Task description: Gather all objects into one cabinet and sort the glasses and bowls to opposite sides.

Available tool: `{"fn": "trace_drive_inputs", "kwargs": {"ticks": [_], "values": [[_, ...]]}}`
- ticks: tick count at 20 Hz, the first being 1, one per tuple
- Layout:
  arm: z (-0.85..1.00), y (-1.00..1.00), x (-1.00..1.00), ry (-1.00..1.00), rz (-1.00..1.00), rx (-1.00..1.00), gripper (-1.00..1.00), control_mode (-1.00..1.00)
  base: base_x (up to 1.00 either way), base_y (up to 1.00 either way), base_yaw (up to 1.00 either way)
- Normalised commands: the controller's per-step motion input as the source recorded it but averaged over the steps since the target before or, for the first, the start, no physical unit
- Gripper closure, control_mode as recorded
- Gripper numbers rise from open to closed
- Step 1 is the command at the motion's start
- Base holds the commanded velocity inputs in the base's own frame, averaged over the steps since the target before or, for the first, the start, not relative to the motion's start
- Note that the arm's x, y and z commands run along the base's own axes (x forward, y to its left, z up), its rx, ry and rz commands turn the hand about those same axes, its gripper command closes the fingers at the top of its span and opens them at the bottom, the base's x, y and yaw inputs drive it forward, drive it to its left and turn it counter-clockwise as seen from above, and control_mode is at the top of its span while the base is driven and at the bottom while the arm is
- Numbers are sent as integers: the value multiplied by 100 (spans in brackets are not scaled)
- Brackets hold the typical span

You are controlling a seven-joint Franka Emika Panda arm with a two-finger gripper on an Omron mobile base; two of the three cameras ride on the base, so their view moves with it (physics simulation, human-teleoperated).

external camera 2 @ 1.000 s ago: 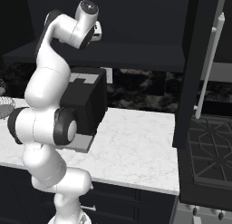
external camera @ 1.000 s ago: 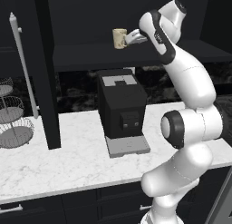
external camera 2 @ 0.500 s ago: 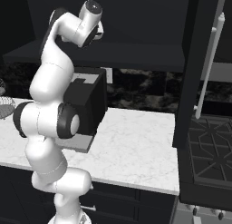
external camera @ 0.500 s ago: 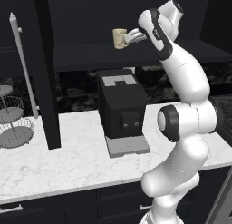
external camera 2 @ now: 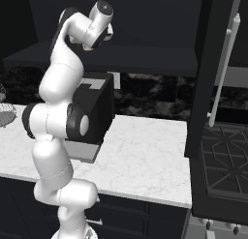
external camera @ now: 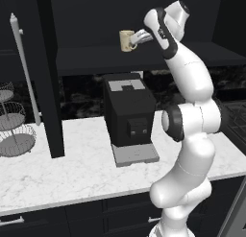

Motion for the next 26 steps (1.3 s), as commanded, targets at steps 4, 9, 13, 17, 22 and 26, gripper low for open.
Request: {"fn": "trace_drive_inputs", "kwargs": {"ticks": [4, 9, 13, 17, 22, 26], "values": [[0, 0, 44, 0, 5, 0, -100, -100, 0, 0, 0], [0, 0, 28, 0, 3, 0, -100, -100, 0, 0, 0], [0, 0, 13, 0, 2, 0, -100, -100, 0, 0, 0], [0, 0, 0, 0, 2, 0, -100, -100, 0, 0, 0], [0, 0, 0, 0, 1, 0, -100, -100, 0, 0, 0], [-6, 2, 3, -2, 0, 0, 100, -100, 0, 0, 0]]}}
